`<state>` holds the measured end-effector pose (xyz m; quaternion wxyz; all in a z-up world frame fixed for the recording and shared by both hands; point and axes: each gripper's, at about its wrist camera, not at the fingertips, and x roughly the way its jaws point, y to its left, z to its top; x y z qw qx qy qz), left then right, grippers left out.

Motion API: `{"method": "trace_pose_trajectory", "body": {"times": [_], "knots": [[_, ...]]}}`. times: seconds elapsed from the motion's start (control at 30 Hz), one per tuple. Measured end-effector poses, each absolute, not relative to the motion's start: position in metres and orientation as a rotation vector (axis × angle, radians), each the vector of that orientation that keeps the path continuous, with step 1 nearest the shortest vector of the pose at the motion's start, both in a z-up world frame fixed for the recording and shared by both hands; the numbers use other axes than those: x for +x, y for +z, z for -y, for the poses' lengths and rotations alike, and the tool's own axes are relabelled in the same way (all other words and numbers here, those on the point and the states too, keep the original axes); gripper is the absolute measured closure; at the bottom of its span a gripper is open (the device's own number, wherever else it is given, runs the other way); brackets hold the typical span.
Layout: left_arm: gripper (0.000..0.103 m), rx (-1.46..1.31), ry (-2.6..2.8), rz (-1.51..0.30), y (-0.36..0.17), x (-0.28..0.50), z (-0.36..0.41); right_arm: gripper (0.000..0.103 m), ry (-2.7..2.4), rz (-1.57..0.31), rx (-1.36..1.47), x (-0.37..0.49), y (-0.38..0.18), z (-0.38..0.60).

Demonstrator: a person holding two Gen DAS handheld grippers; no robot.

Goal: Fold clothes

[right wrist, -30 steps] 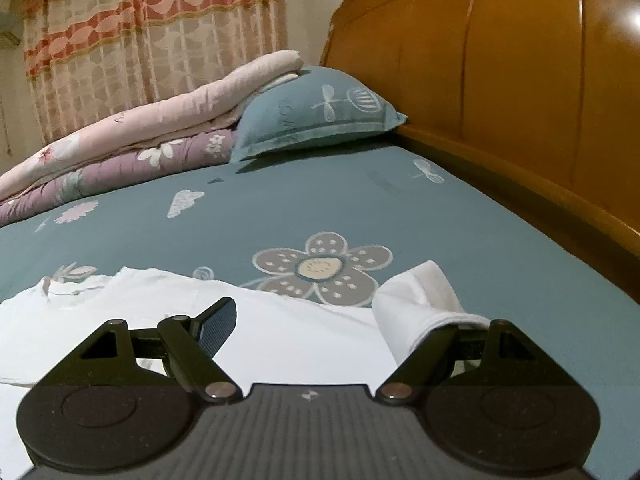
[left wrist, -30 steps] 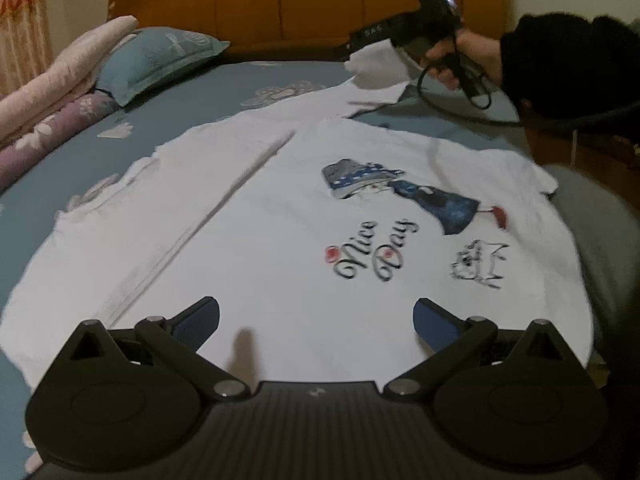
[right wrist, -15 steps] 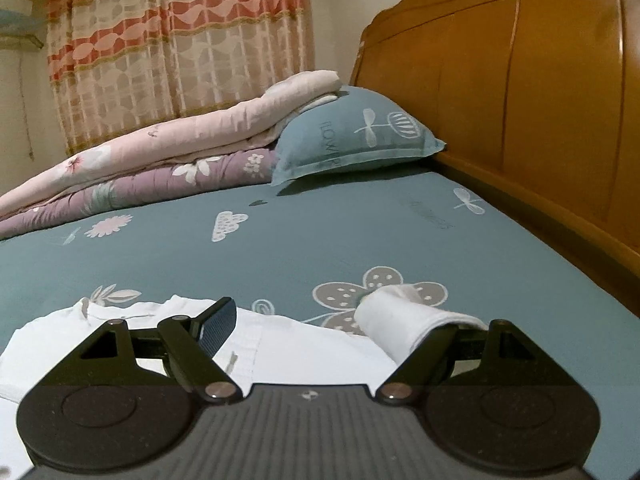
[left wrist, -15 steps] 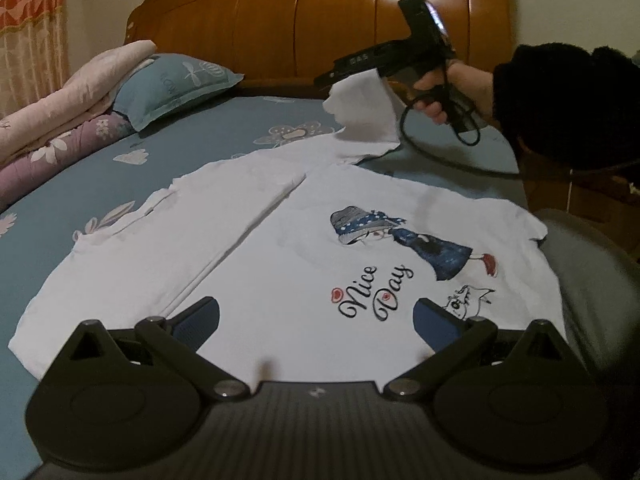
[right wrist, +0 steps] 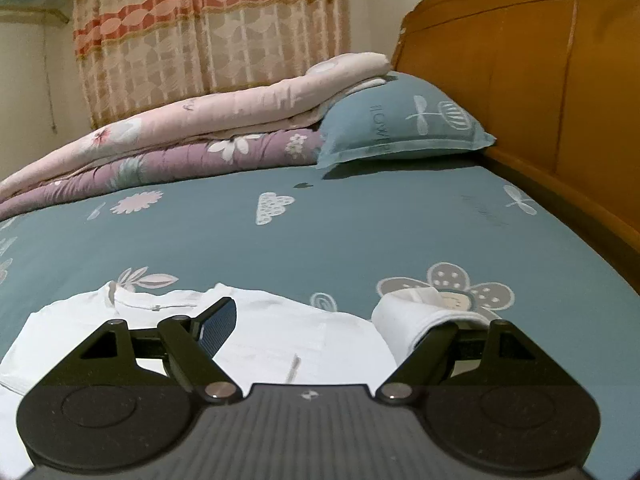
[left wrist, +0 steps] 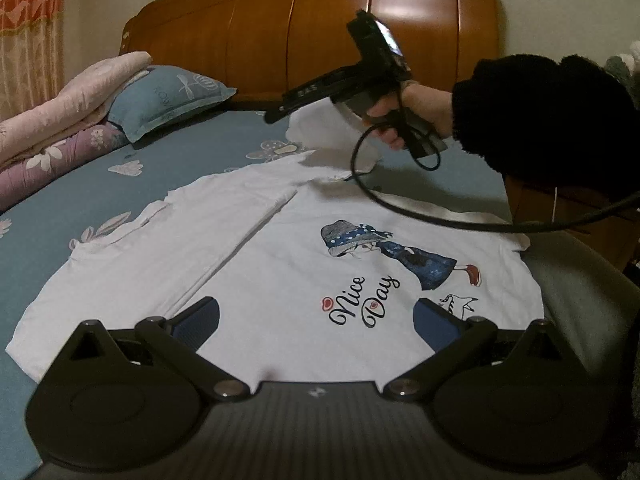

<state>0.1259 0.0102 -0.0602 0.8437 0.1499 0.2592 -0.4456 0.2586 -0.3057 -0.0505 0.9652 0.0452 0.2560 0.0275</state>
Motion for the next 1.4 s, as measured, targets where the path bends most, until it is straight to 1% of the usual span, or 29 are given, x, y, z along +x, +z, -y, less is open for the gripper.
{"method": "trace_pose_trajectory", "body": {"times": [0.33,0.83,1.17,1.4], "knots": [[0.001,0.332,-0.944,-0.577,-0.067,0.132,-0.016,0.020,0.146,-0.540,0.036,0.280,-0.058,0.254],[0.001,0.340,-0.959,-0.588,-0.070,0.132,-0.021,0.020,0.243,-0.553,-0.057,0.296,-0.085,0.181],[0.001,0.346,-0.990,-0.581,-0.069,0.127,-0.017,0.020,0.290,-0.544,-0.027,0.300,-0.081,0.164],[0.001,0.348,-0.994,-0.579,-0.070,0.126,-0.014,0.020,0.355,-0.564,-0.100,0.304,-0.082,0.132]]}}
